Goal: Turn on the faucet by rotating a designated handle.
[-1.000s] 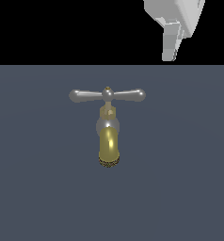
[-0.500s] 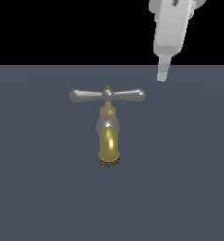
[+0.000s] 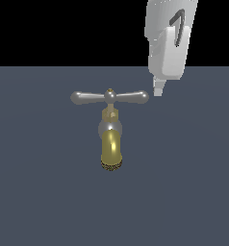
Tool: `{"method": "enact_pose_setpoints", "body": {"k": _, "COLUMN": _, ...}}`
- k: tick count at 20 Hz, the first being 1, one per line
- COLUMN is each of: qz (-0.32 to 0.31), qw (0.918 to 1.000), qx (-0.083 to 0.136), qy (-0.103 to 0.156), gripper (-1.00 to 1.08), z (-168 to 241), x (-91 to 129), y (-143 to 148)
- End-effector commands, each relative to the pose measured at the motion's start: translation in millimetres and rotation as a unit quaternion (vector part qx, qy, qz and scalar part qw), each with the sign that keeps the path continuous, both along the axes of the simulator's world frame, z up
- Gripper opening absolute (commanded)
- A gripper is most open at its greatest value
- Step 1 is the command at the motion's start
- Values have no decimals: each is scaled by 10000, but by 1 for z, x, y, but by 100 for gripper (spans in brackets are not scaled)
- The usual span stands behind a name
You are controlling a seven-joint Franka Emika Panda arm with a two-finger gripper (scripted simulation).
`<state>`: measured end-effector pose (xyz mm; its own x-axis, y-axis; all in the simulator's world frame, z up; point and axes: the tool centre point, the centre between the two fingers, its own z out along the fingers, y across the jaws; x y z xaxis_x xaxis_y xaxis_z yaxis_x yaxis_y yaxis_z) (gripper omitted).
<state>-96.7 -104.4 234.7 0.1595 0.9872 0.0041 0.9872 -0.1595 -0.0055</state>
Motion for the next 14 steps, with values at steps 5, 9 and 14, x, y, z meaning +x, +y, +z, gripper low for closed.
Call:
{"method": "enact_pose_setpoints", "body": {"k": 5, "qz": 594, "qw": 9982, "qx": -18, "qy": -16, "gripper": -100, "z": -19, "x": 17, "y": 4}}
{"method": "enact_pose_setpoints", "body": {"k": 9, "qz": 850, "qw": 9964, "qx": -22, "qy": -22, "gripper": -100, "z": -27, "x": 24, "y": 7}}
{"method": "enact_pose_setpoints", "body": {"k": 14, "qz": 1057, "qw": 9944, "qx": -23, "qy": -25, "gripper": -100, "z": -34, "x": 30, "y": 10}}
